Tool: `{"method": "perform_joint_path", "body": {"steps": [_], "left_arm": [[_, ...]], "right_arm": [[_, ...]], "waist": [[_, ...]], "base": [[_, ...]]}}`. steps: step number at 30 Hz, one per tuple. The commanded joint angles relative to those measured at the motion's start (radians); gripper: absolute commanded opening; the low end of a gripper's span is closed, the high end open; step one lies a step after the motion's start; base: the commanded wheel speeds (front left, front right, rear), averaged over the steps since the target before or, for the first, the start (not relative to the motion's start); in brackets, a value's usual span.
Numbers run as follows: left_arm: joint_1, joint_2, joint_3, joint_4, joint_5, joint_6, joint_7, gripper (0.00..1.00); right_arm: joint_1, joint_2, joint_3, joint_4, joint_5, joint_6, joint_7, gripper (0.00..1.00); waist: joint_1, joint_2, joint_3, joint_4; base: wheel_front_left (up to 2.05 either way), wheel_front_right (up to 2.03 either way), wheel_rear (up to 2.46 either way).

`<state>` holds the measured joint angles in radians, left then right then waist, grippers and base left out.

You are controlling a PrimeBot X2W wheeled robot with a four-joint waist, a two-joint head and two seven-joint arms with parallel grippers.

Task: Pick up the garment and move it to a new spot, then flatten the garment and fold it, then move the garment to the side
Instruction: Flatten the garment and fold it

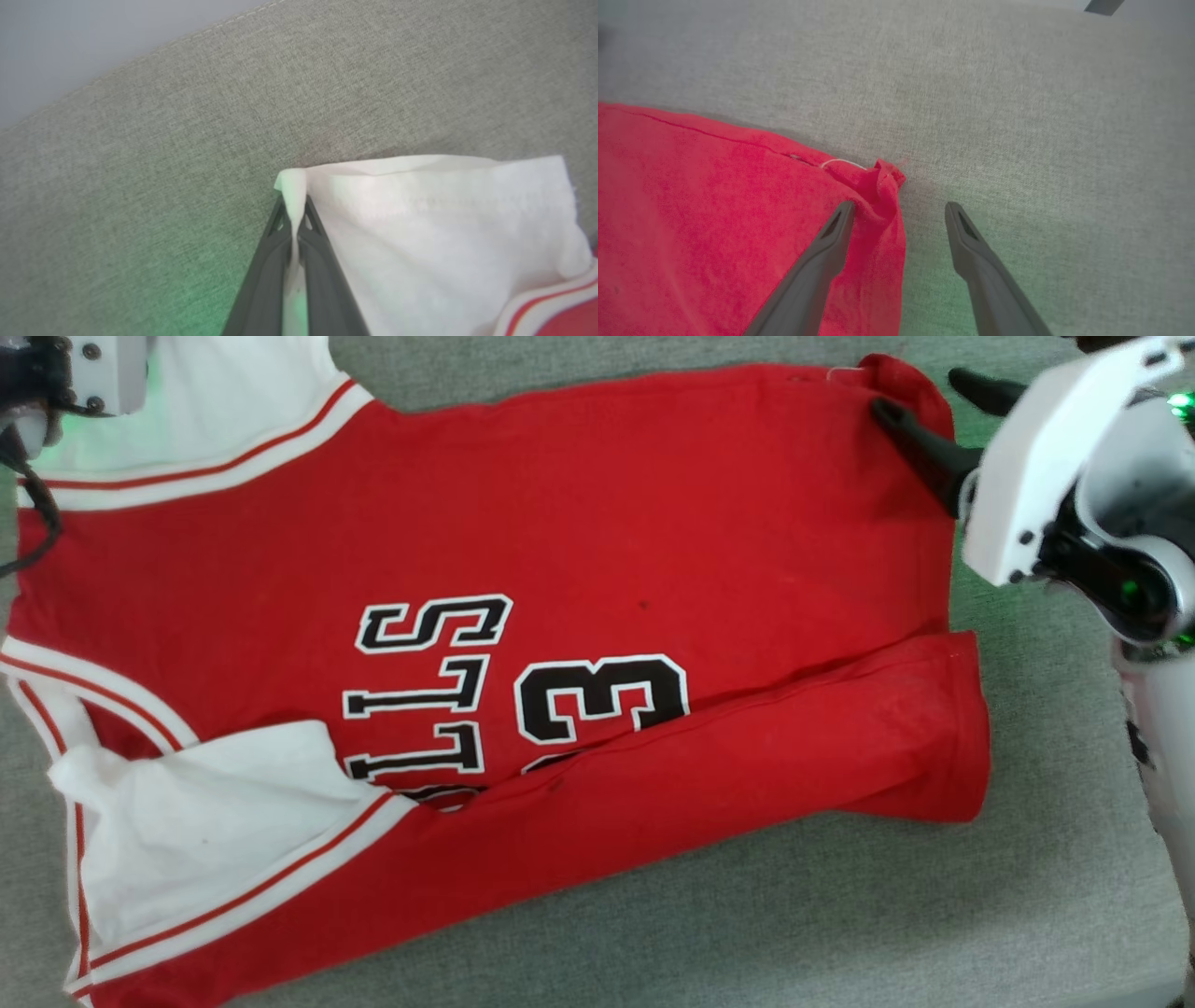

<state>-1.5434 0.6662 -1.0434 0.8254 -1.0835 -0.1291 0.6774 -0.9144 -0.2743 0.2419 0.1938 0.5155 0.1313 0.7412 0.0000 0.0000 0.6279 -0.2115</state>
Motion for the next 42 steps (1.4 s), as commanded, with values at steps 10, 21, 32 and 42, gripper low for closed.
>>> {"method": "perform_joint_path", "body": {"steps": [10,21,32,42], "left_arm": [[0.021,0.0,-0.044,0.016,-0.034,-0.002,-0.009,0.0],[0.017,-0.03,-0.044,0.039,-0.073,-0.001,-0.085,0.0],[0.054,-0.041,-0.056,0.019,-0.116,-0.001,-0.164,0.0],[0.137,0.006,-0.084,-0.106,-0.172,-0.001,-0.196,0.0]], "right_arm": [[-0.134,0.028,0.059,0.227,0.049,-0.001,0.11,0.0],[-0.177,-0.039,0.096,0.29,0.08,-0.001,0.076,0.0],[-0.127,-0.117,0.157,0.277,0.121,-0.001,-0.033,0.0],[-0.017,-0.222,0.247,0.198,0.184,-0.001,-0.1,0.0]], "waist": [[0.0,0.0,0.002,0.013],[0.0,0.0,-0.064,0.055],[0.0,0.0,-0.167,0.105],[0.0,0.0,-0.279,0.158]], "base": [[0.0,0.0,0.0],[0.0,0.0,0.0],[0.0,0.0,0.0],[0.0,0.0,0.0]]}}
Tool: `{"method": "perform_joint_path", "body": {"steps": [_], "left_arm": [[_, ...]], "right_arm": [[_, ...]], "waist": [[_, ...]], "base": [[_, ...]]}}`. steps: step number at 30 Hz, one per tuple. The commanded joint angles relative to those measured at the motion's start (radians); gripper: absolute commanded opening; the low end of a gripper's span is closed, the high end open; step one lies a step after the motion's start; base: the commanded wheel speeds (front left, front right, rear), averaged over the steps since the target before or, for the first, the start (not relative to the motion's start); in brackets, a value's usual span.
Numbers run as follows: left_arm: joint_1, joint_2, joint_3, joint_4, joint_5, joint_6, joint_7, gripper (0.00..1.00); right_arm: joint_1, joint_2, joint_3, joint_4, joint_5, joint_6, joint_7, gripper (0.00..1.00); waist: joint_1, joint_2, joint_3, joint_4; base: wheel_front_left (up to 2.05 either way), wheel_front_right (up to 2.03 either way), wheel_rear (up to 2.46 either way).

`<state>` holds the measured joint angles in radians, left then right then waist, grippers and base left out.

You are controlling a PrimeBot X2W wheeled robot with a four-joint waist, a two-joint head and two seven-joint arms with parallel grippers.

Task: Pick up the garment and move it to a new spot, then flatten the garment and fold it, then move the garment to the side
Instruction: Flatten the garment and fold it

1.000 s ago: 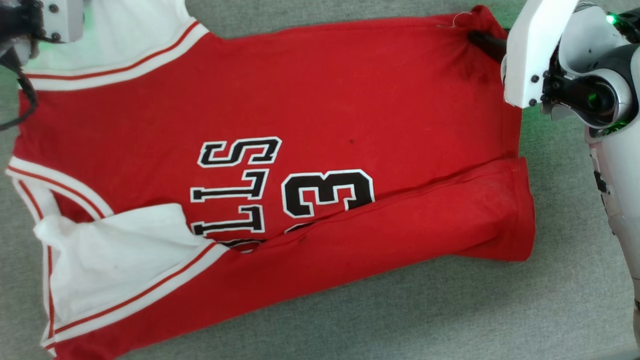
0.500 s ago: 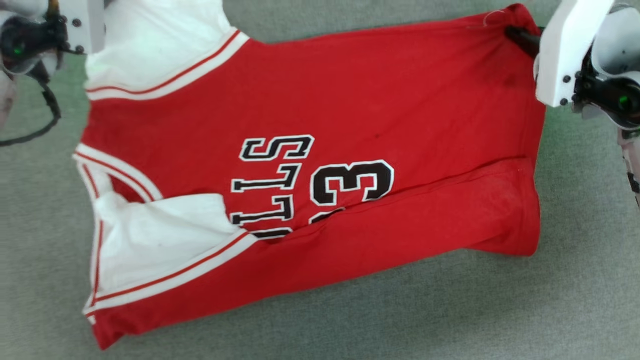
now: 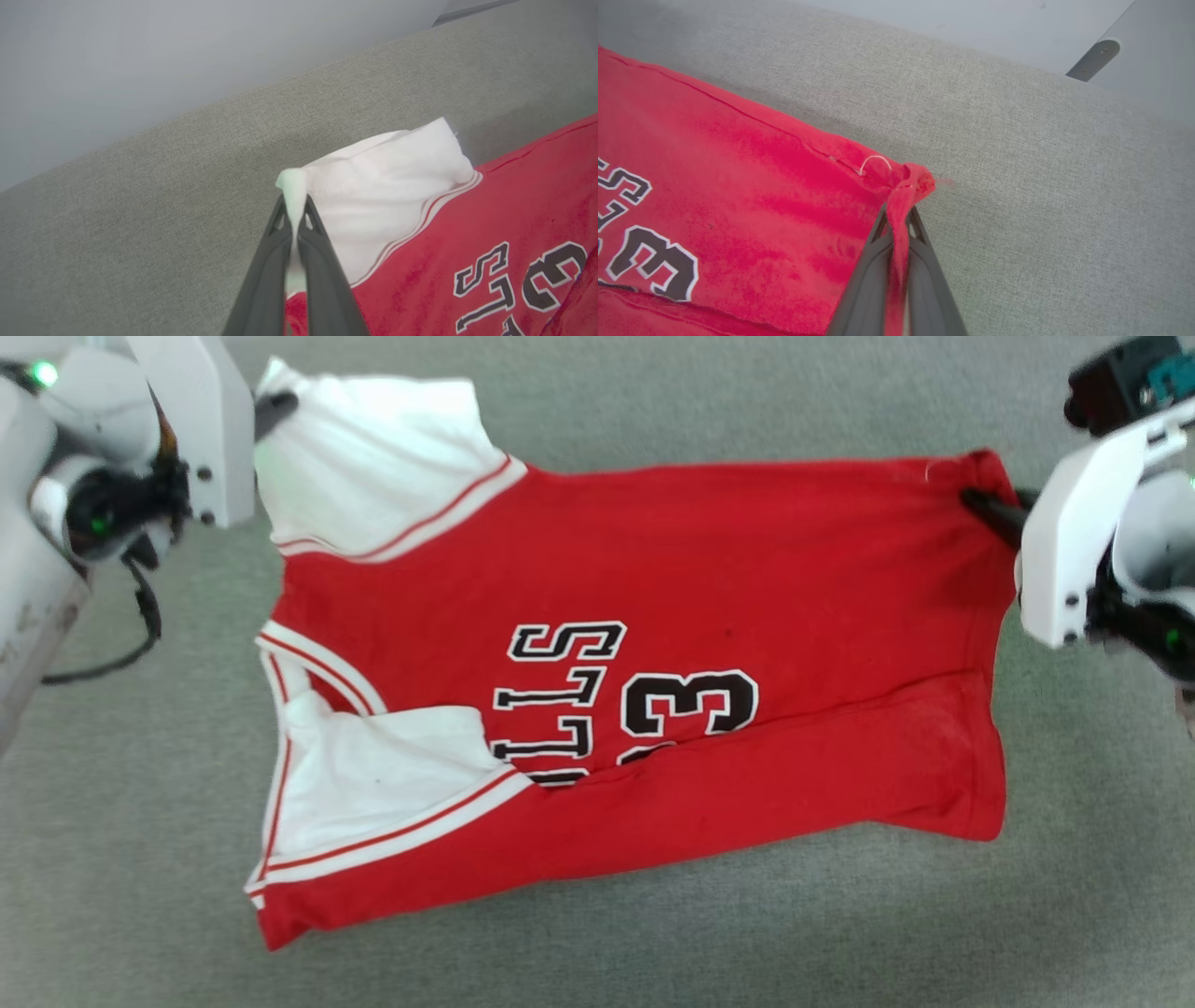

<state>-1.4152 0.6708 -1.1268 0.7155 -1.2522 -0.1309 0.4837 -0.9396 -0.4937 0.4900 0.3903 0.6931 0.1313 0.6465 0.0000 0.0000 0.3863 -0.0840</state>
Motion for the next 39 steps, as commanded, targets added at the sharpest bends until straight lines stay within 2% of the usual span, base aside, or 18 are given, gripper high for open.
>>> {"method": "perform_joint_path", "body": {"steps": [1,4,8,17,23,27,32,33,34,35,36,38,39], "left_arm": [[0.018,0.011,-0.005,-0.012,-0.007,0.001,0.001,0.0],[0.046,0.037,-0.018,-0.059,-0.007,0.002,0.012,0.0],[0.096,0.073,-0.032,-0.154,-0.016,0.036,0.036,0.0],[0.245,0.185,-0.067,-0.467,-0.064,0.195,0.102,0.0],[0.343,0.246,-0.084,-0.647,-0.103,0.294,0.117,0.0],[0.397,0.254,-0.096,-0.693,-0.126,0.325,0.121,0.0],[0.438,0.234,-0.105,-0.685,-0.139,0.324,0.109,0.0],[0.443,0.222,-0.104,-0.672,-0.14,0.312,0.099,0.41],[0.443,0.217,-0.102,-0.663,-0.138,0.306,0.091,0.66],[0.446,0.213,-0.102,-0.653,-0.136,0.3,0.084,1.0],[0.451,0.208,-0.101,-0.643,-0.143,0.297,0.08,1.0],[0.456,0.202,-0.102,-0.631,-0.143,0.289,0.078,1.0],[0.456,0.201,-0.103,-0.625,-0.139,0.287,0.074,1.0]], "right_arm": [[0.023,-0.014,0.006,-0.012,0.015,-0.001,-0.007,0.0],[0.069,-0.047,0.018,-0.054,0.031,-0.001,-0.013,0.0],[0.133,-0.086,0.019,-0.107,0.049,-0.001,-0.013,0.0],[0.302,-0.132,-0.034,-0.228,0.071,-0.001,0.006,0.0],[0.414,-0.13,-0.099,-0.275,0.062,-0.001,0.04,0.0],[0.469,-0.112,-0.131,-0.295,0.048,-0.001,0.061,0.0],[0.508,-0.087,-0.151,-0.31,0.035,-0.001,0.09,0.0],[0.516,-0.077,-0.154,-0.314,0.027,-0.001,0.095,0.1],[0.52,-0.072,-0.156,-0.315,0.024,-0.001,0.099,0.12],[0.522,-0.069,-0.156,-0.315,0.022,-0.001,0.101,0.29],[0.523,-0.066,-0.156,-0.318,0.016,-0.001,0.103,0.57],[0.524,-0.058,-0.159,-0.322,0.014,-0.001,0.101,0.97],[0.526,-0.056,-0.16,-0.324,0.012,-0.001,0.104,0.97]], "waist": [[0.0,0.0,-0.047,0.036],[0.0,0.0,-0.072,0.051],[0.0,0.0,-0.101,0.069],[0.0,0.0,-0.147,0.101],[0.0,0.0,-0.155,0.108],[0.0,0.0,-0.158,0.107],[0.0,0.0,-0.163,0.104],[0.0,0.0,-0.166,0.102],[0.0,0.0,-0.168,0.102],[0.0,0.0,-0.171,0.101],[0.0,0.0,-0.175,0.099],[0.0,0.0,-0.186,0.097],[0.0,0.0,-0.192,0.096]], "base": [[0.0,0.0,0.0],[0.0,0.0,0.0],[0.0,0.0,0.0],[0.0,0.0,0.0],[0.0,0.0,0.0],[0.0,0.0,0.0],[0.0,0.0,0.0],[0.0,0.0,0.0],[0.0,0.0,0.0],[0.0,0.0,0.0],[0.0,0.0,0.0],[0.0,0.0,0.0],[0.0,0.0,0.0]]}}
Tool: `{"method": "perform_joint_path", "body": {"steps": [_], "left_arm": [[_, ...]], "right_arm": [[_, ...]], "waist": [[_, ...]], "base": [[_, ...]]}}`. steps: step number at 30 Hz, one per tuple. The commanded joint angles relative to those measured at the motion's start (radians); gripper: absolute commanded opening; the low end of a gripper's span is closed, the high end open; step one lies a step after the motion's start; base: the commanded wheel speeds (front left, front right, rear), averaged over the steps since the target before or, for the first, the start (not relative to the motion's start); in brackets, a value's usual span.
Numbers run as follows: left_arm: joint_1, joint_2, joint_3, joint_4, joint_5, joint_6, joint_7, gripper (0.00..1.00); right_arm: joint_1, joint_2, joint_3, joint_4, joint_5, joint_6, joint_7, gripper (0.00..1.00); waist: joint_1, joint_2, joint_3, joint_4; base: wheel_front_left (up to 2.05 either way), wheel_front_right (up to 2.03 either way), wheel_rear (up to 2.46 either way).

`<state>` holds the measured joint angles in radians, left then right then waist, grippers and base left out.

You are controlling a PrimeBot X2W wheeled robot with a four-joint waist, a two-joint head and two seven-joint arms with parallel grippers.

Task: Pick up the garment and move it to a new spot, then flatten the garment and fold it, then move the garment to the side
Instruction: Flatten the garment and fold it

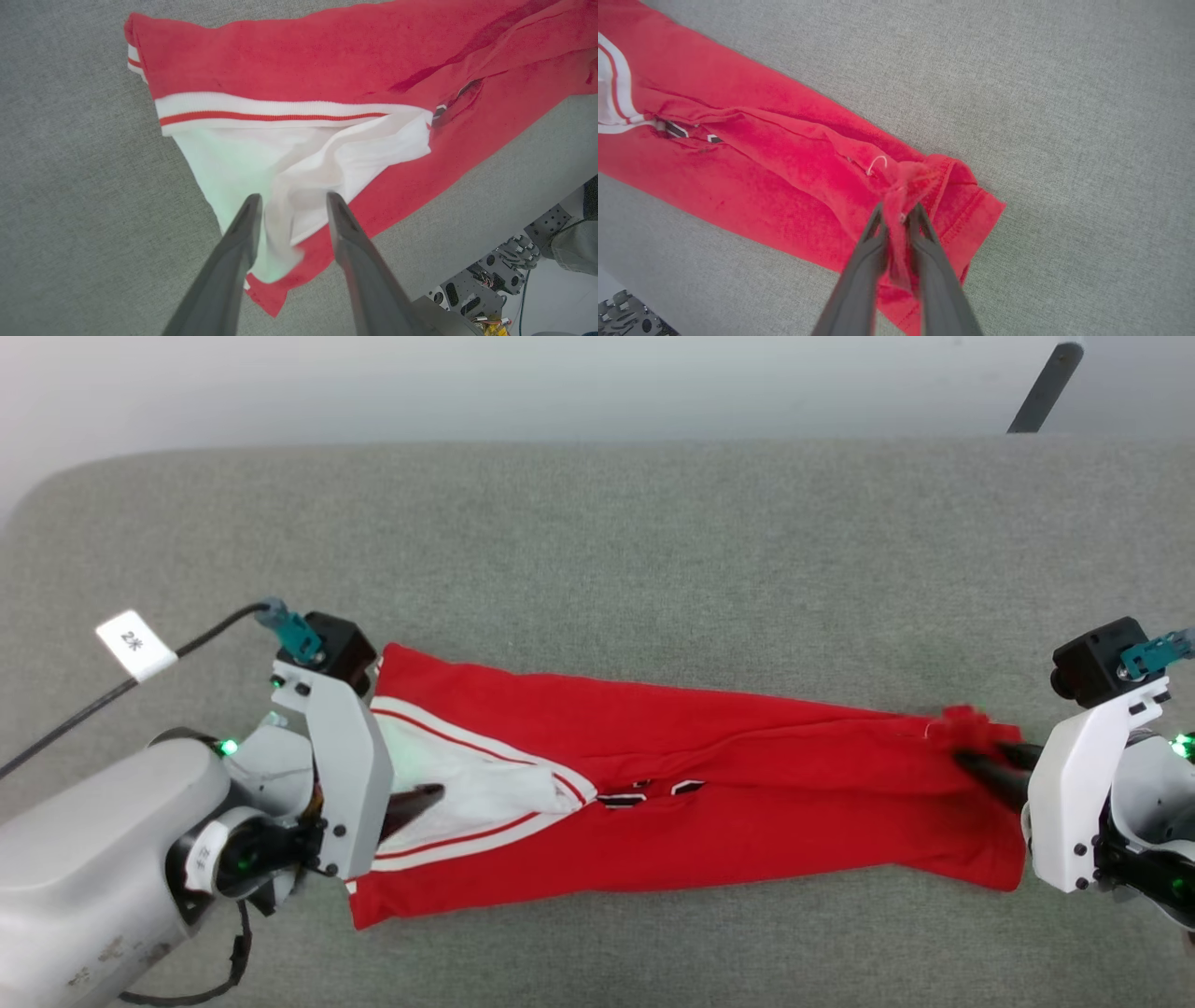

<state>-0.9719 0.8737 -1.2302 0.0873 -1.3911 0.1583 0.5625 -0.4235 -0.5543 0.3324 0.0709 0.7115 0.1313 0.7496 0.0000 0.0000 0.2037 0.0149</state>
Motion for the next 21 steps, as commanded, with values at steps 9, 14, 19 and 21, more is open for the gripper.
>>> {"method": "perform_joint_path", "body": {"steps": [9,14,19,21], "left_arm": [[0.061,0.008,0.015,0.005,-0.015,-0.003,-0.07,1.0],[0.112,0.02,0.033,-0.009,0.021,-0.009,-0.201,1.0],[0.19,0.034,0.067,-0.014,0.046,-0.01,-0.393,1.0],[0.209,0.037,0.071,-0.015,0.052,-0.01,-0.429,1.0]], "right_arm": [[0.057,0.017,-0.038,-0.031,-0.019,-0.001,-0.003,1.0],[0.114,0.033,-0.08,-0.056,-0.024,-0.001,-0.039,1.0],[0.196,0.056,-0.123,-0.079,-0.047,-0.001,-0.112,1.0],[0.214,0.061,-0.13,-0.084,-0.054,-0.001,-0.127,1.0]], "waist": [[0.0,0.0,-0.074,-0.002],[0.0,0.0,-0.114,0.001],[0.0,0.0,-0.15,0.004],[0.0,0.0,-0.157,0.005]], "base": [[0.0,0.0,0.0],[0.0,0.0,0.0],[0.0,0.0,0.0],[0.0,0.0,0.0]]}}
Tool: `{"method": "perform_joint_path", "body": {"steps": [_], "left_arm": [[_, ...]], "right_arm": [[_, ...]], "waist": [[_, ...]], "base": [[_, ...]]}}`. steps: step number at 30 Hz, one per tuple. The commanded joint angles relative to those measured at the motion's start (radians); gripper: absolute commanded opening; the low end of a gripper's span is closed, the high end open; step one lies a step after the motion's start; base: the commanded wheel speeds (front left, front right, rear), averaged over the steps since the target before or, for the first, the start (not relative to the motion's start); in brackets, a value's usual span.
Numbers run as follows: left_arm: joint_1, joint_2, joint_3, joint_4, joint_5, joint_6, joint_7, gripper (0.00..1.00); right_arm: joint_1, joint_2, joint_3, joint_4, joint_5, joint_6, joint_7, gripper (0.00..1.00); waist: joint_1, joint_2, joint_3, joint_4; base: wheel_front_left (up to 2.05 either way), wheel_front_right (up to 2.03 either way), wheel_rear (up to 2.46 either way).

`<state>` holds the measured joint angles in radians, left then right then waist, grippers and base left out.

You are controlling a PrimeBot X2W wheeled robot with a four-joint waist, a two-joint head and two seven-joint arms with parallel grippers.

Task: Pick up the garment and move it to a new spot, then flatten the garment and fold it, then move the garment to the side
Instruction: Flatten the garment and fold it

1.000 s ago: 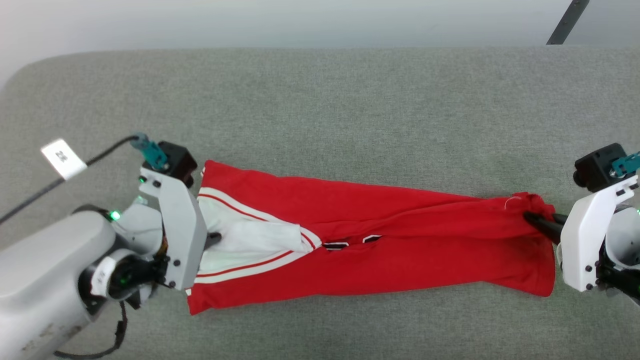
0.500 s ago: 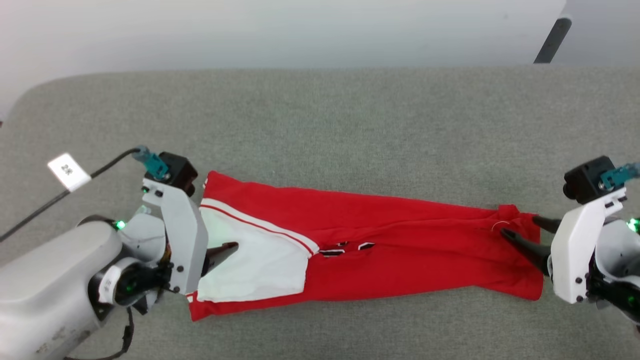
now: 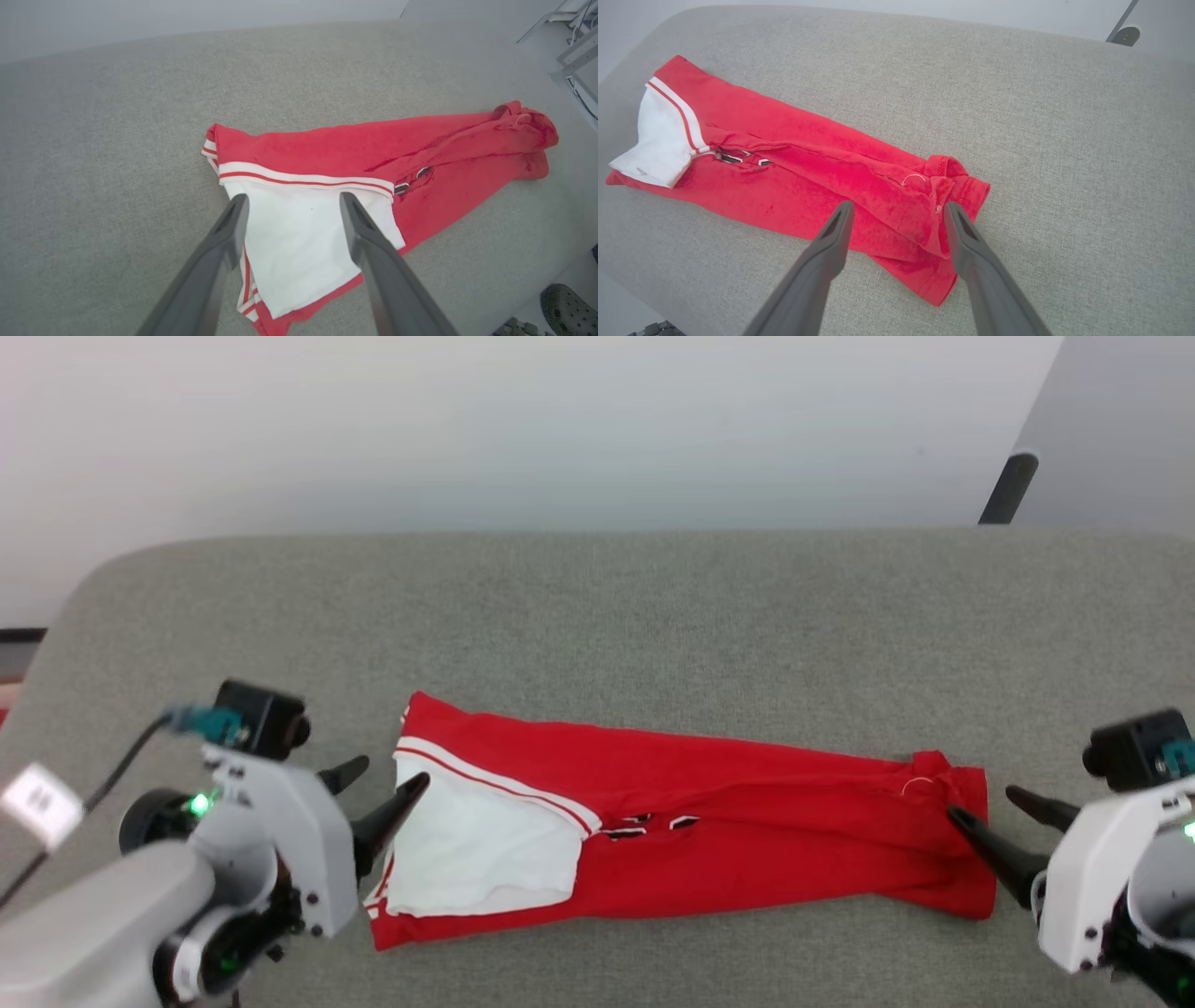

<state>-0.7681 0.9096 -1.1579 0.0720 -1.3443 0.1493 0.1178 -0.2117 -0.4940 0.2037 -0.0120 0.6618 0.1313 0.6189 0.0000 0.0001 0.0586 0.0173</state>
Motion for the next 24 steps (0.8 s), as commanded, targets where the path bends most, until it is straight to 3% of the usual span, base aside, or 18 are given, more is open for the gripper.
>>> {"method": "perform_joint_path", "body": {"steps": [1,9,15,24], "left_arm": [[0.021,0.003,0.004,-0.004,0.012,-0.006,-0.022,1.0],[0.134,-0.003,0.054,0.006,0.057,0.005,-0.313,1.0],[0.22,-0.024,0.134,0.022,0.114,-0.001,-0.382,1.0],[0.456,-0.145,0.487,0.032,0.321,-0.034,-0.382,1.0]], "right_arm": [[0.017,0.005,-0.005,-0.006,-0.009,-0.001,-0.012,1.0],[0.117,0.048,-0.071,0.003,-0.055,-0.001,-0.116,1.0],[0.161,0.074,-0.114,0.014,-0.067,-0.001,-0.135,1.0],[0.187,0.075,-0.158,0.045,-0.058,-0.001,-0.147,1.0]], "waist": [[0.0,-0.0001,-0.016,0.003],[0.0,-0.0001,-0.045,0.013],[0.0,-0.0001,-0.061,0.024],[0.0,-0.0001,-0.072,0.046]], "base": [[0.0,0.0,0.0],[0.0,0.0,0.0],[0.0,0.0,0.0],[0.0,0.0,0.0]]}}
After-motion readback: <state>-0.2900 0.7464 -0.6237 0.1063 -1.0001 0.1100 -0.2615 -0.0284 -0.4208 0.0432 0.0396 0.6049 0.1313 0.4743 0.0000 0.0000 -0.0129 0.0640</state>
